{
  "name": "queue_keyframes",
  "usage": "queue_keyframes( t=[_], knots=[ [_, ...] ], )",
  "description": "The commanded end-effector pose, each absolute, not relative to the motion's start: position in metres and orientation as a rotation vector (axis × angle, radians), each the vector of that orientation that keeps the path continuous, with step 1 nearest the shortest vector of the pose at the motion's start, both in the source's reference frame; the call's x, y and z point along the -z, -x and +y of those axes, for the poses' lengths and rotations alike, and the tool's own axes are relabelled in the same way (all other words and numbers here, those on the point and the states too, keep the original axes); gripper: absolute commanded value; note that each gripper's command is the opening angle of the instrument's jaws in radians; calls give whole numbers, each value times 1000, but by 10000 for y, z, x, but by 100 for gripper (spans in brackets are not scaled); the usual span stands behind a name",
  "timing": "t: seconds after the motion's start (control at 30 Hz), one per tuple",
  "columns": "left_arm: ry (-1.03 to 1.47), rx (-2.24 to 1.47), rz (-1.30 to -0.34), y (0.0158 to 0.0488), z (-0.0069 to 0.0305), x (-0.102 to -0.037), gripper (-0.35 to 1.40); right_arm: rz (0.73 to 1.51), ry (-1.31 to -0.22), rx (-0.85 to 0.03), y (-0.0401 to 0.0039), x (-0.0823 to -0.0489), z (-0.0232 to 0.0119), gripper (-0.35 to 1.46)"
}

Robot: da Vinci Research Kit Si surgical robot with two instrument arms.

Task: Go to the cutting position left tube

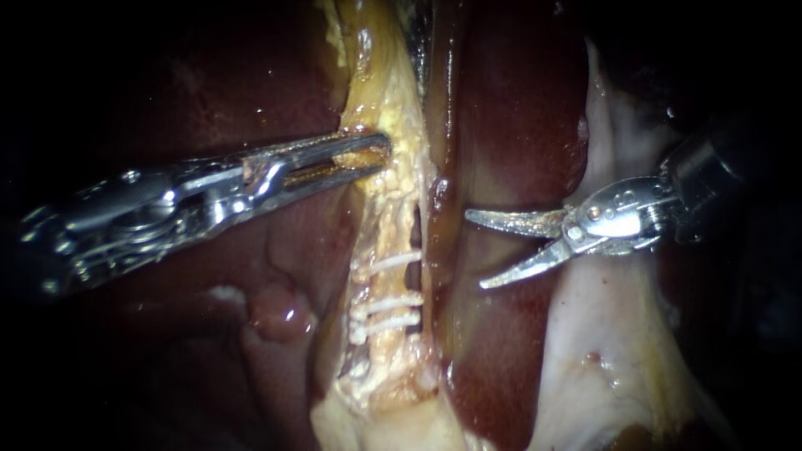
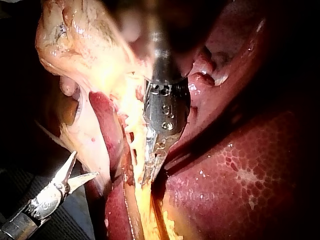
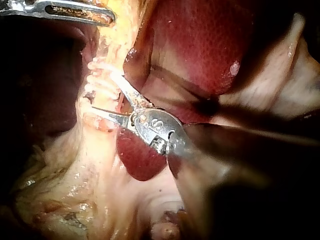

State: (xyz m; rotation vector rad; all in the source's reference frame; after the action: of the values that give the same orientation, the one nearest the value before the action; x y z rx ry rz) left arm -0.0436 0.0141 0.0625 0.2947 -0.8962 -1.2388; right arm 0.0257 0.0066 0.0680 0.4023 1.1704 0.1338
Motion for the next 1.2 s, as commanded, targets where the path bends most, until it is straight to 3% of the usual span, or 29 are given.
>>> queue_keyframes(
  t=[0.03, 0.57, 0.8, 1.2],
  knots=[
    [-294, 1239, -896, 435, 141, -625, -35, 1170, -402, -134, -258, -680, 66, 143],
    [-292, 1283, -956, 397, 193, -568, -35, 1166, -466, -88, -269, -697, 46, 143],
    [-279, 1283, -971, 379, 190, -543, -35, 1124, -616, -131, -295, -719, 18, 143],
    [-272, 1285, -971, 364, 173, -522, -35, 1105, -705, -169, -334, -753, 17, 143]
  ],
)
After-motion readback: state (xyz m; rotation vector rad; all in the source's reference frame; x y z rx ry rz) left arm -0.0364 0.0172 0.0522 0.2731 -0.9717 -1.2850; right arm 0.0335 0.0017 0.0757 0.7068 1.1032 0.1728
